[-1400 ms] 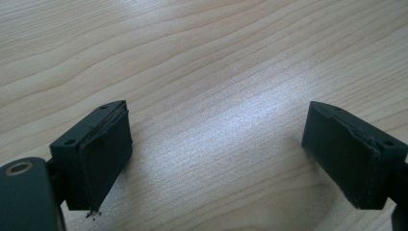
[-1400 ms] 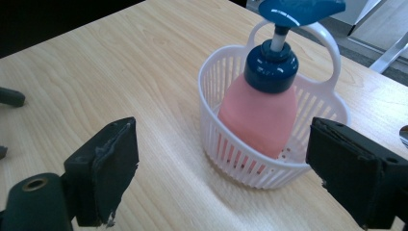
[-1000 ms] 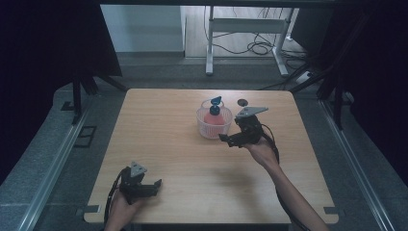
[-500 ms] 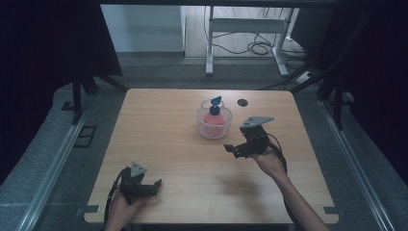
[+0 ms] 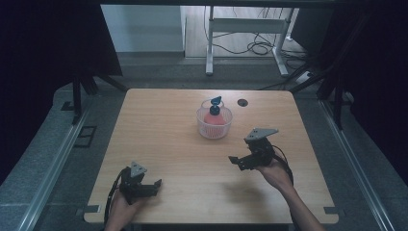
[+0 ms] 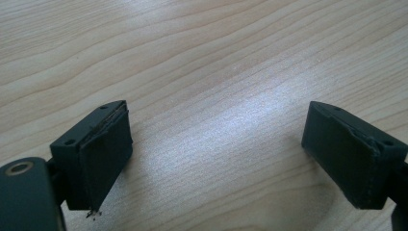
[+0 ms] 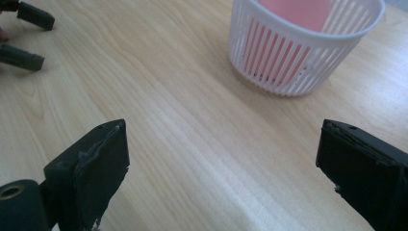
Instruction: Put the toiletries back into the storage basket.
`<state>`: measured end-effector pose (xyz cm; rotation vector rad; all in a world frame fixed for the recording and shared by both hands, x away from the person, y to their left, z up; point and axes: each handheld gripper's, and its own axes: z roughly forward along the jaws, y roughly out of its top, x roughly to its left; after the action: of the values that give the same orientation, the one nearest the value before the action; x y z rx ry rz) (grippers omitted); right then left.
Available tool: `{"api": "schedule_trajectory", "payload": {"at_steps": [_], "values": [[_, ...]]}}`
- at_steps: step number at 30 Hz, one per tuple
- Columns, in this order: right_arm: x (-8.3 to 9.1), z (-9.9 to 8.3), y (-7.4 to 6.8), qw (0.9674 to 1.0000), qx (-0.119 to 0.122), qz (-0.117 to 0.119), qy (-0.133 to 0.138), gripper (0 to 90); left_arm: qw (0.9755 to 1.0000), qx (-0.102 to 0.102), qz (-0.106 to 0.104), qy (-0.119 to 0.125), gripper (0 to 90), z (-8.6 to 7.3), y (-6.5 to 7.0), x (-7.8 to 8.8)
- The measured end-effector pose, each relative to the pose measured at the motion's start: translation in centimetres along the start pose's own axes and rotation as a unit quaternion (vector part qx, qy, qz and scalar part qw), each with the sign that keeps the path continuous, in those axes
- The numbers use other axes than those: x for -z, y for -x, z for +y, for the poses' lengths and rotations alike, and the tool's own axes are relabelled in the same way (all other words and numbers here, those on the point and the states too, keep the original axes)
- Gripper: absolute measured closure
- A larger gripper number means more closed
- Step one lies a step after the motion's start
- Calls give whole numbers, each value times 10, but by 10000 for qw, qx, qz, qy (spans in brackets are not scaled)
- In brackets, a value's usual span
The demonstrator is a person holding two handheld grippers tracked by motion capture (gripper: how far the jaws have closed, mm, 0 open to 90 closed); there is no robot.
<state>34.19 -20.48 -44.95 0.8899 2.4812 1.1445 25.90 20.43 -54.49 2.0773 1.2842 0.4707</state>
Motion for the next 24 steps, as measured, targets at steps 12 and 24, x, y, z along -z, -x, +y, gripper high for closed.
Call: {"api": "schedule_trajectory", "payload": {"at_steps": [12,24], "values": [[7,-26,-11,10000,-37,67,3,43,10000,-7,1,1,101,0,0,0],[23,-49,-21,10000,79,-55,25,49,10000,6,3,3,101,0,0,0]]}}
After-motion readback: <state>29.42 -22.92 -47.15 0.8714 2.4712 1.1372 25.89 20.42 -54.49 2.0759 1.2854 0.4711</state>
